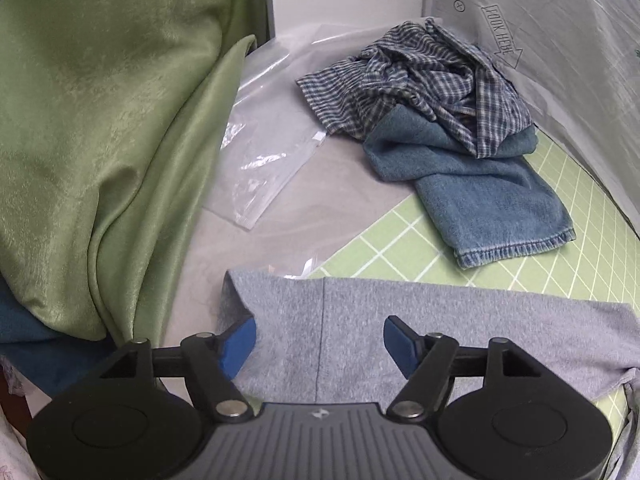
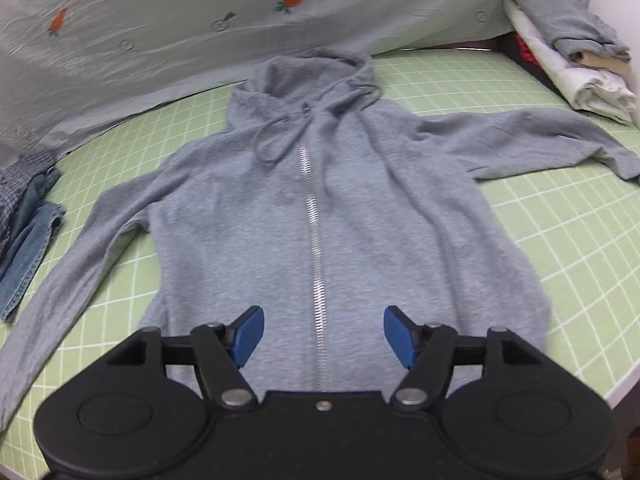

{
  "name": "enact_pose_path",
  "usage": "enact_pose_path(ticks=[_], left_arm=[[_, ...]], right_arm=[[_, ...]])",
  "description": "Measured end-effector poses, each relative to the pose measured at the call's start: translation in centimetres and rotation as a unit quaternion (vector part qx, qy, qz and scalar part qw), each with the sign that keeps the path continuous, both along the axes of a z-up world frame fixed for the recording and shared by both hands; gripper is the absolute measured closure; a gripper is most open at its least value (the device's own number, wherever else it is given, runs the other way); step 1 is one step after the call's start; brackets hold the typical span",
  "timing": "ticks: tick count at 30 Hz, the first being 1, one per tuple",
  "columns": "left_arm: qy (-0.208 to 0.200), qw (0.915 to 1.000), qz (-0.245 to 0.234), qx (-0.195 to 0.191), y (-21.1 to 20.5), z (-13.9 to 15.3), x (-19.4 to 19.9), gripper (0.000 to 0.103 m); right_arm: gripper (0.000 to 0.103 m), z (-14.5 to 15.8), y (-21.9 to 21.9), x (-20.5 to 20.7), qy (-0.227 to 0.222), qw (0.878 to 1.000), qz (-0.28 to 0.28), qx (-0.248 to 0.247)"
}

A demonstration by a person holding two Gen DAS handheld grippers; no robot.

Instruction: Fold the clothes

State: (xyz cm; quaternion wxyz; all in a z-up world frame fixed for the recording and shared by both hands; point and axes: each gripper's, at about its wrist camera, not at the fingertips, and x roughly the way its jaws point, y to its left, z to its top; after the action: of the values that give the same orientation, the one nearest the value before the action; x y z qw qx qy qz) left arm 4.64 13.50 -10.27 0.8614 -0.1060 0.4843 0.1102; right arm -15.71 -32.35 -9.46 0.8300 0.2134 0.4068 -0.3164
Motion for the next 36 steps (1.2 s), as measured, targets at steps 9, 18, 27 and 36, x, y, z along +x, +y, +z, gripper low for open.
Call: enact_pose_path(ticks=[9,18,27,36], left_arm=[[-0.016,0.9963,-0.085,-0.003,-9.2,1.1,-3.9,0.026],[0.046,0.9593,-0.270,-0.070,-24.3,-2.4,-9.6,0.025],[0.062,0.9566,-0.266,-0.101,-28.4,-4.2,-10.8,0.092],[0.059,0.9679,-0.220,-0.106,-27.0,-1.3,-11.7,0.065]], right_arm=[[0.030,-1.3,-9.2,-5.7,-0.007,0.999,-0.031,0.009],[0.030,-4.5,-13.2,-5.5,-0.025,0.990,0.097,0.102],[0.091,-4.6,-14.5,-6.1,-0.051,0.959,0.188,0.206],[0.073,-0.2,-20.7,-9.3,-0.072,0.974,0.086,0.198]])
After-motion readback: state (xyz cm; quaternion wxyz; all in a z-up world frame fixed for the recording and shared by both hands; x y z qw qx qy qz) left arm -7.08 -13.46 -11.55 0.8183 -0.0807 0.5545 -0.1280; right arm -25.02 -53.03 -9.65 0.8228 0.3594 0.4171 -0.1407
